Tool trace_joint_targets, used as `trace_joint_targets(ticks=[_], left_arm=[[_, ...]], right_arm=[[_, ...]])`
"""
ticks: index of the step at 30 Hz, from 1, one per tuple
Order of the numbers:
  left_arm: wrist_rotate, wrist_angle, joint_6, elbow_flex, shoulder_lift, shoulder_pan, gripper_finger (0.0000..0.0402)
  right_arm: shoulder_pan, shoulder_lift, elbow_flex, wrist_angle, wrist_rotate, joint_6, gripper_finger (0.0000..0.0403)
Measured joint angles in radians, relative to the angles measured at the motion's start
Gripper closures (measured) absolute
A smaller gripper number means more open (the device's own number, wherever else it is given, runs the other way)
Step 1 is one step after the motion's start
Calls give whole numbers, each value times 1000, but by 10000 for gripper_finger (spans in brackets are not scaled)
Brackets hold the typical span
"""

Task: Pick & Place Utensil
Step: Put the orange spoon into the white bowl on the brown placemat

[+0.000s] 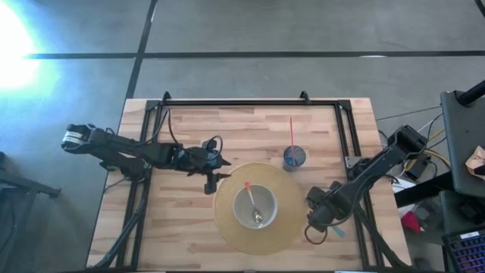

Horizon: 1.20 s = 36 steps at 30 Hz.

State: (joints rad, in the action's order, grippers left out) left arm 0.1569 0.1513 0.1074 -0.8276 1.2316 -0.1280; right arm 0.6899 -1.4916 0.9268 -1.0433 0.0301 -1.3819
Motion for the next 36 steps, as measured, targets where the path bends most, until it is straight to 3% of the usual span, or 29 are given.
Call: trace_joint_targets(ticks=[13, 36], left_arm=[[2, 0, 8, 0, 0, 0, 213], [2, -1, 21, 0, 0, 0, 213]], right_arm=[[0, 2, -128, 164, 23, -59, 235], [0, 3, -229, 340, 37, -111, 247]])
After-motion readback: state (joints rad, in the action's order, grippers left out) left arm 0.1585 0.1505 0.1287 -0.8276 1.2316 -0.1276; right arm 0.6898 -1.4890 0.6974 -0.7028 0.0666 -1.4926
